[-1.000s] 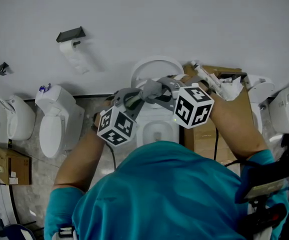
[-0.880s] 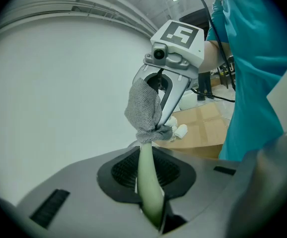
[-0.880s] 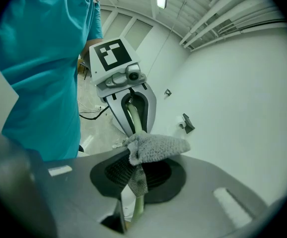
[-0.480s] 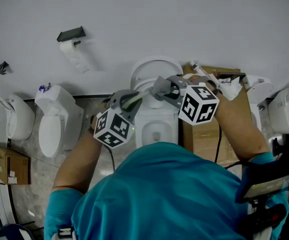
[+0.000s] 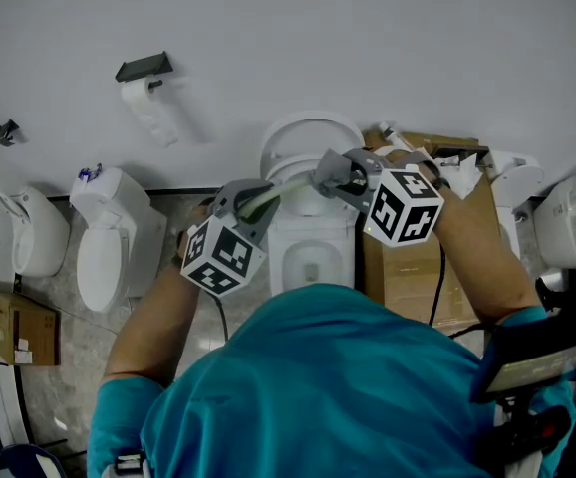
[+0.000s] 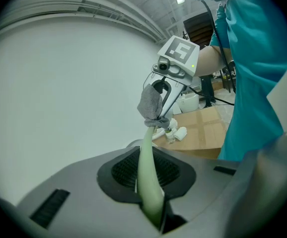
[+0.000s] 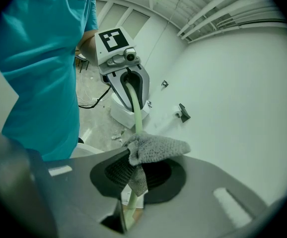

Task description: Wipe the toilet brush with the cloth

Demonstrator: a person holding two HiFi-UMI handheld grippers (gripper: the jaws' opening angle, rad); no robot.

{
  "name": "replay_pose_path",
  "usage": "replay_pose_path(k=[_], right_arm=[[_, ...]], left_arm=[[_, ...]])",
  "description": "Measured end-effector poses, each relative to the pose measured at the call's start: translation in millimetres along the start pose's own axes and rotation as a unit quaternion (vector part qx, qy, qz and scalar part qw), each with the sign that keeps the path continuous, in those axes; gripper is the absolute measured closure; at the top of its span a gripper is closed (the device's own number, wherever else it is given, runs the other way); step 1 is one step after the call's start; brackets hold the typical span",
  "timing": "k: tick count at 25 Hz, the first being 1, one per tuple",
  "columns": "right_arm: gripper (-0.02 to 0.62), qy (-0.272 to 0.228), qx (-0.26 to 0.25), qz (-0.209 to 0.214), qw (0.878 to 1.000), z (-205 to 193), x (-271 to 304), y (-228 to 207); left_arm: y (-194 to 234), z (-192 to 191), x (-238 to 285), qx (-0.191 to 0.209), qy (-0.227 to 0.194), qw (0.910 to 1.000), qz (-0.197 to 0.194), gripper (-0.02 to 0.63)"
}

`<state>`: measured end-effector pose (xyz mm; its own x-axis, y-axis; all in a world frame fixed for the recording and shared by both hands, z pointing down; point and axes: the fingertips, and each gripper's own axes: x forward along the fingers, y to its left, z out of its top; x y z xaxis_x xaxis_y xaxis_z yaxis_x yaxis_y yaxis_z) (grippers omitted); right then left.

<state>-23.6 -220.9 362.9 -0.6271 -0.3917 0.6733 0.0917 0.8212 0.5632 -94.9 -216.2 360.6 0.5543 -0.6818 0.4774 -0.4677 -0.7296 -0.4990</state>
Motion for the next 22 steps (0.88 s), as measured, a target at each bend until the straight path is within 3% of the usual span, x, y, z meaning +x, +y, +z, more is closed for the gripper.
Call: replay_pose_path(k=[22], right_arm=[[0.558, 0.094, -0.019, -0.022, 0.995, -56.3, -12.2, -2.3]], left_arm=[[8.0, -8.1, -13.0, -0.038, -0.011, 0.9992, 0.009, 0.546]])
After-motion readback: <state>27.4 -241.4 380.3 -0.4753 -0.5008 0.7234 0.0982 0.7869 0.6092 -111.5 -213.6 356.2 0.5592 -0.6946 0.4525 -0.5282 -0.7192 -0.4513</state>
